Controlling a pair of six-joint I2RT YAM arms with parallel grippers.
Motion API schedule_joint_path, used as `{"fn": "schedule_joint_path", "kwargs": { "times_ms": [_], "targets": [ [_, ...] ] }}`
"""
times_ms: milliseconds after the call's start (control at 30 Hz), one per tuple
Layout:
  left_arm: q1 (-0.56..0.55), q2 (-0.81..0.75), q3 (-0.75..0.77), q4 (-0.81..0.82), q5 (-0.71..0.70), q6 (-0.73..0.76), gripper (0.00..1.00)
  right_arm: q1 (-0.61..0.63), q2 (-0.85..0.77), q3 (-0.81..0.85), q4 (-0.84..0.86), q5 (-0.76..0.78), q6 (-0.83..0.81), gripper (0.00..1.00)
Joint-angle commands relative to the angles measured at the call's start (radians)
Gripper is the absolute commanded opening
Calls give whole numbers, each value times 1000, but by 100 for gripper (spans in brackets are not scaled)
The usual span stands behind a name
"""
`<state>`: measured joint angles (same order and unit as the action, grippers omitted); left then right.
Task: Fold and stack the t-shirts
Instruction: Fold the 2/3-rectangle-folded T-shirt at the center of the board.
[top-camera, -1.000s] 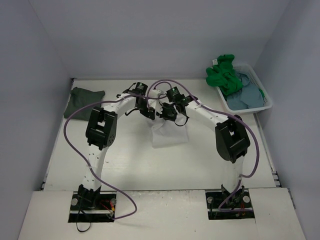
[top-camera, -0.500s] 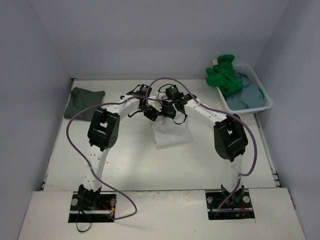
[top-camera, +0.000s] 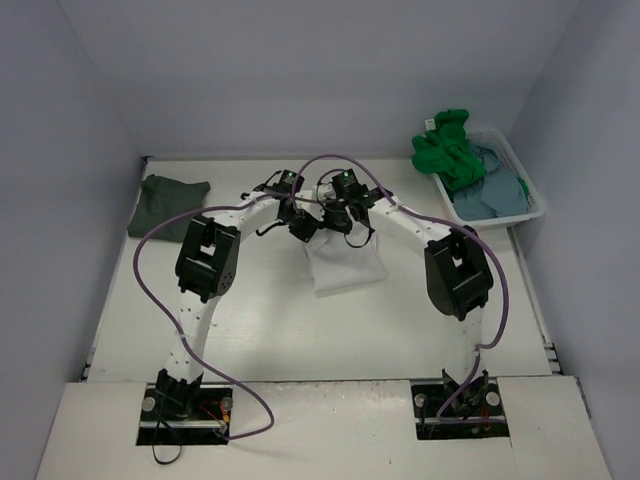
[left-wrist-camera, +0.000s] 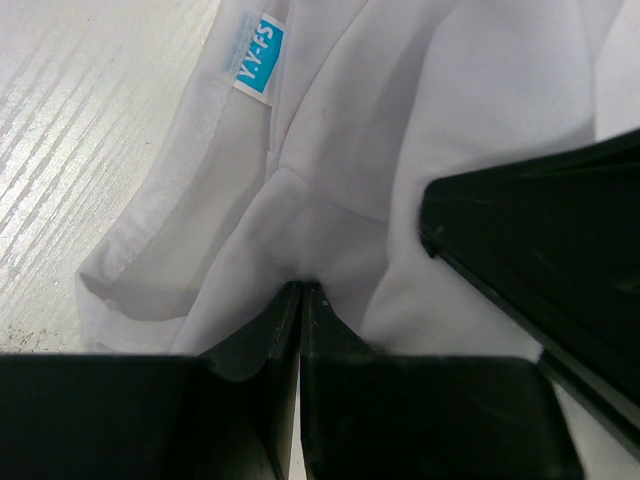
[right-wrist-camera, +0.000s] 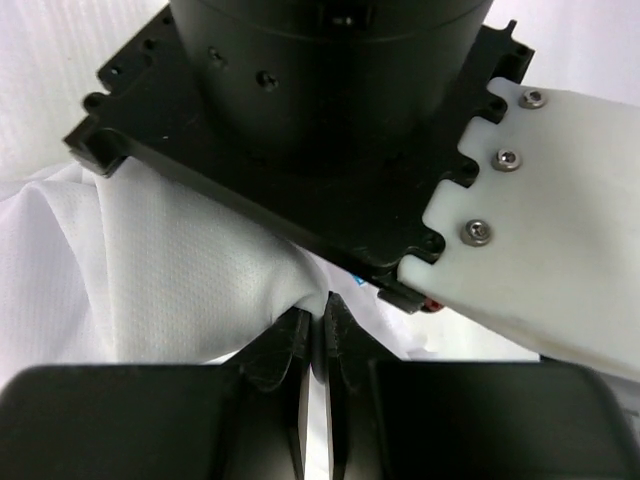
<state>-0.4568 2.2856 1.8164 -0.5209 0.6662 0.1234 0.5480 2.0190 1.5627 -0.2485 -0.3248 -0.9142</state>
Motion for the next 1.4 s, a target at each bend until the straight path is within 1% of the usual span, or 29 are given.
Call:
{"fn": "schedule_joint_path", "kwargs": {
  "times_ms": [0, 100, 167, 267, 367, 400, 467, 500, 633, 767, 933, 1133, 1200, 1267, 1333, 1367],
  "targets": [
    [-31, -54, -14, -34, -13, 30, 0, -8, 40, 30, 41, 55, 8, 0],
    [-23, -75, -14, -33, -39, 36, 0, -8, 53, 22, 57, 49, 18, 0],
    [-7, -89, 1, -41, -54, 36, 6, -8, 60, 11, 67, 44, 23, 0],
    [23, -106, 30, -53, -57, 27, 17, -8, 66, 5, 81, 43, 37, 4],
    [75, -124, 67, -56, -59, 13, 19, -6, 73, -3, 89, 49, 44, 14],
    [98, -130, 84, -56, -68, 10, 21, -5, 76, -9, 92, 55, 44, 21],
    [122, -146, 99, -62, -76, 15, 21, -5, 76, -15, 100, 59, 52, 29],
    [132, -150, 115, -67, -79, 21, 21, -5, 72, -24, 110, 66, 55, 34],
    [181, -175, 141, -90, -59, 18, 22, -5, 61, -49, 146, 75, 81, 37],
    [187, -210, 141, -91, -66, 22, 22, -3, 55, -58, 178, 104, 113, 39],
    [187, -244, 138, -100, -53, 13, 22, -3, 4, -96, 284, 165, 182, 40],
    [179, -294, 93, -125, -39, 22, 20, -6, -83, -150, 414, 302, 253, 45],
    [173, -311, 67, -129, -31, 27, 14, -8, -106, -173, 471, 369, 271, 47],
    [165, -336, 37, -136, -28, 35, 8, -17, -143, -188, 494, 378, 296, 48],
    [152, -356, 17, -136, -28, 35, 4, -25, -181, -200, 509, 394, 314, 49],
    [132, -373, -9, -142, -28, 47, 1, -37, -210, -216, 532, 415, 342, 47]
  ]
}}
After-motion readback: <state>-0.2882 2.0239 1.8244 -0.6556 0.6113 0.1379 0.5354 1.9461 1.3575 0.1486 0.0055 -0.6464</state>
